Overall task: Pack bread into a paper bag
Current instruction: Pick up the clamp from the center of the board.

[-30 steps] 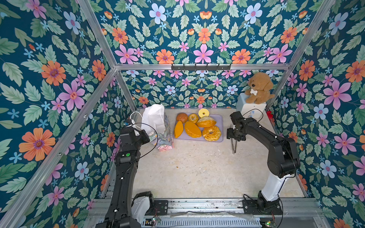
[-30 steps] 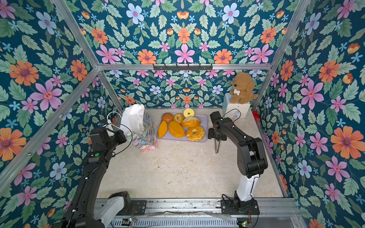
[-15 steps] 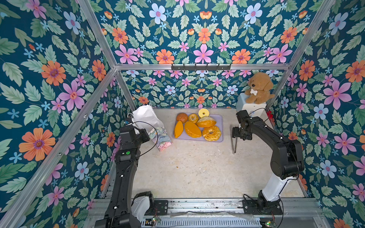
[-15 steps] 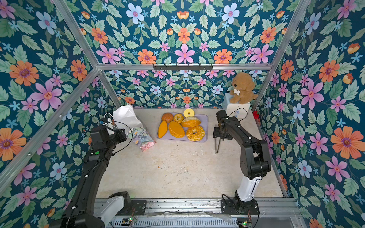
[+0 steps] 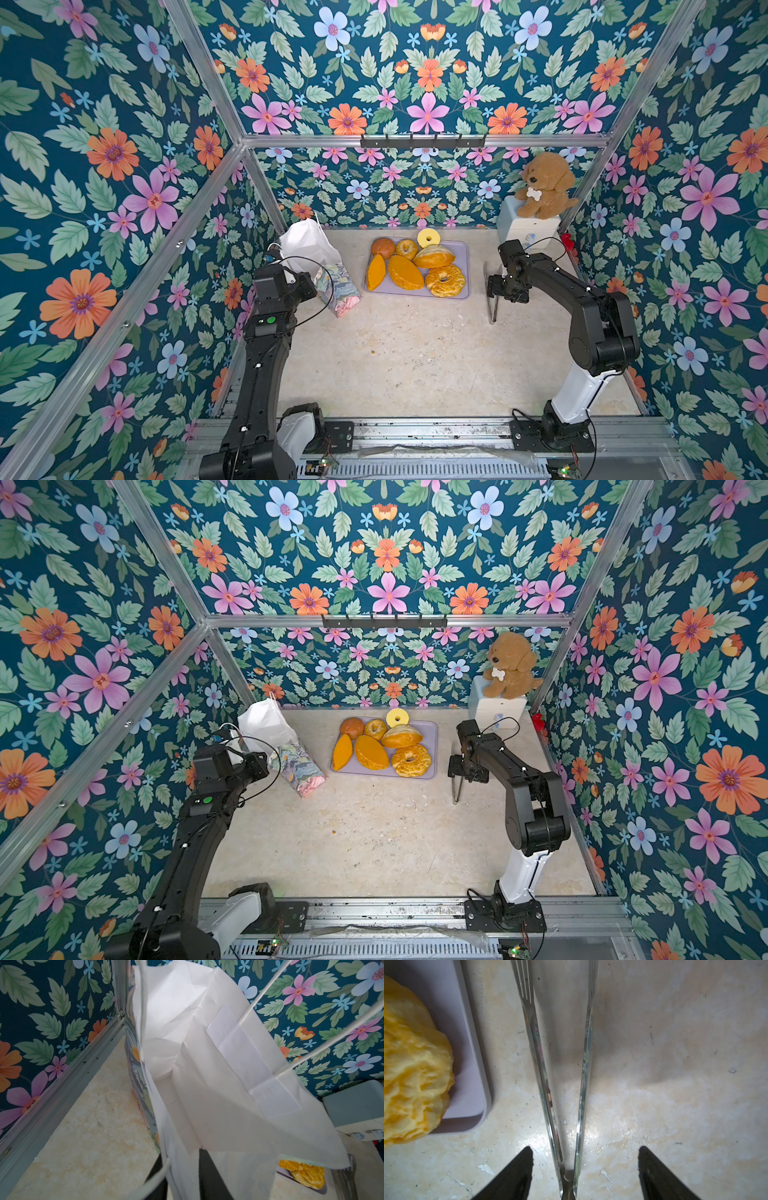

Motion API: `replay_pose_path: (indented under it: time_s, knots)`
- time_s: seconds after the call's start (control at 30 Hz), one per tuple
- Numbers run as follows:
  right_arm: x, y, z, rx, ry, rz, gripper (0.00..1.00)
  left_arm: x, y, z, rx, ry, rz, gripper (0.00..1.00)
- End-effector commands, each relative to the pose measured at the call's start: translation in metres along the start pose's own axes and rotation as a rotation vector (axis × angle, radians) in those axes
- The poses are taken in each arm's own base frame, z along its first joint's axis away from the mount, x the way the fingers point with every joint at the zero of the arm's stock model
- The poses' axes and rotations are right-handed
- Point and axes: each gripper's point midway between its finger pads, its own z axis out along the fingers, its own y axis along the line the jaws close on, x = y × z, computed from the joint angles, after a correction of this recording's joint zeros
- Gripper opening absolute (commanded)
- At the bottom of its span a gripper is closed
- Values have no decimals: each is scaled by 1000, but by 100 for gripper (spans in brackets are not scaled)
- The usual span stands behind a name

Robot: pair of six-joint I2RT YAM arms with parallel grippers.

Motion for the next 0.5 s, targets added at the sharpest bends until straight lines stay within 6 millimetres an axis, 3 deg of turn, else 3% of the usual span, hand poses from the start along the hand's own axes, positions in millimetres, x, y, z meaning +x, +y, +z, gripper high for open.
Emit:
replay_pose_path:
  time_s: [0.0,0.27,0.47]
  knots:
    - [1,7,5,-26,-2,-3,81,0,-3,1,17,1,-7,30]
    - [2,23,27,-15,19,-37,82,4,-2,4,21,13,-9,30]
    - [4,14,41,44,31,-42,82,5,-2,5,22,15,-7,30]
